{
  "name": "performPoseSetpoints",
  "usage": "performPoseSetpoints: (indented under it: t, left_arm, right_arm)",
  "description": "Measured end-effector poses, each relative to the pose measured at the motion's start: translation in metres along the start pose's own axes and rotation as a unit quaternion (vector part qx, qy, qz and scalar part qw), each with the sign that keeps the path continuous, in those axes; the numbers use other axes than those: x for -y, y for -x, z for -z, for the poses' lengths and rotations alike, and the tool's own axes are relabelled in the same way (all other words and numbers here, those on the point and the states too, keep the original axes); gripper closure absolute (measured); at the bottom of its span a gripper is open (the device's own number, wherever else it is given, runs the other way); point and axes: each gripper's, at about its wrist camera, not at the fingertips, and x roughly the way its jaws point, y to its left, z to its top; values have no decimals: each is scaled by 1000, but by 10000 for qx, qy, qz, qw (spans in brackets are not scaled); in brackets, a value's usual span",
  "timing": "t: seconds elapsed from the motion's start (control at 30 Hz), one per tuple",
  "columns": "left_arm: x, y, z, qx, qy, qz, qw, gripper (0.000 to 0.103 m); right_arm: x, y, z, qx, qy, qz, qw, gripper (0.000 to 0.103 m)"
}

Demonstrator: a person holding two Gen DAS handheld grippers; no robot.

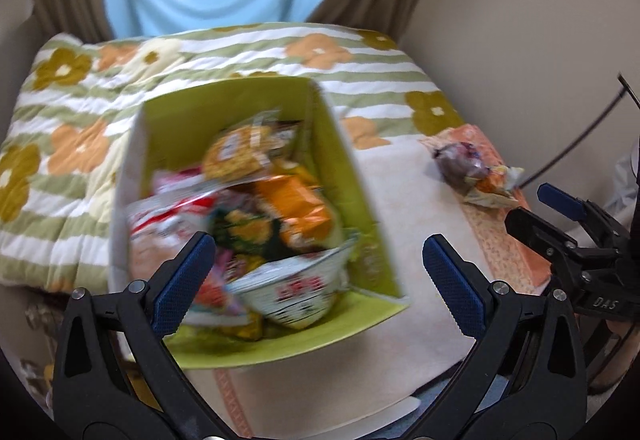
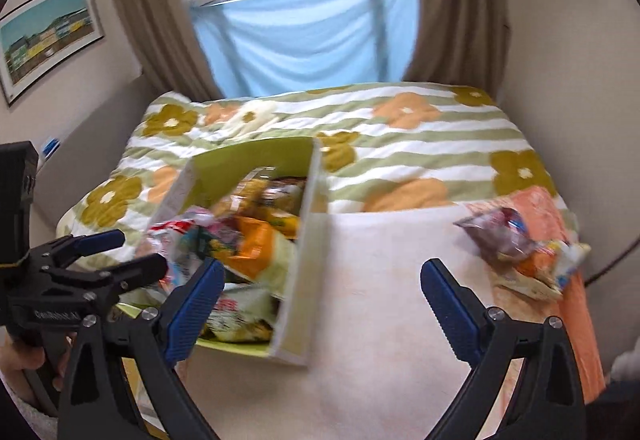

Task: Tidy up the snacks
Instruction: 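Grasp the dark Spongee bag with the left tool while the right grasps the cheese sticks bag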

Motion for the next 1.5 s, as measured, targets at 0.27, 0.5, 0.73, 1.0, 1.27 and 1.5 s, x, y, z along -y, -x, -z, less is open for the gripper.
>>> performPoseSetpoints:
  t: [0.27, 0.5, 0.73, 1.0, 1.27, 1.5]
  left_arm:
    - [103, -57, -46, -339, -598, 510, 9963, 0]
    - [197, -127, -86, -867, -999, 777, 9882, 0]
    - [258, -206, -98, -1529, -1238, 874, 9766, 0]
    - [287, -291, -105, -2271, -1539, 574, 9599, 0]
    - [296, -349, -102, -2711, -1635, 402, 9477, 0]
    - [283, -368, -101, -2922, -1559, 185, 9434, 1]
  right_arm:
    - [108, 21, 15, -68, -845, 600, 9946, 5]
    - [196, 23, 27, -336, -1569, 597, 9852, 5]
    - [255, 6, 43, -536, -2186, 326, 9738, 5]
    - [291, -40, 59, -785, -2751, 94, 9582, 5]
    - [314, -75, 56, -802, -3033, -32, 9495, 5]
    - [326, -97, 49, -913, -3026, -128, 9486, 5]
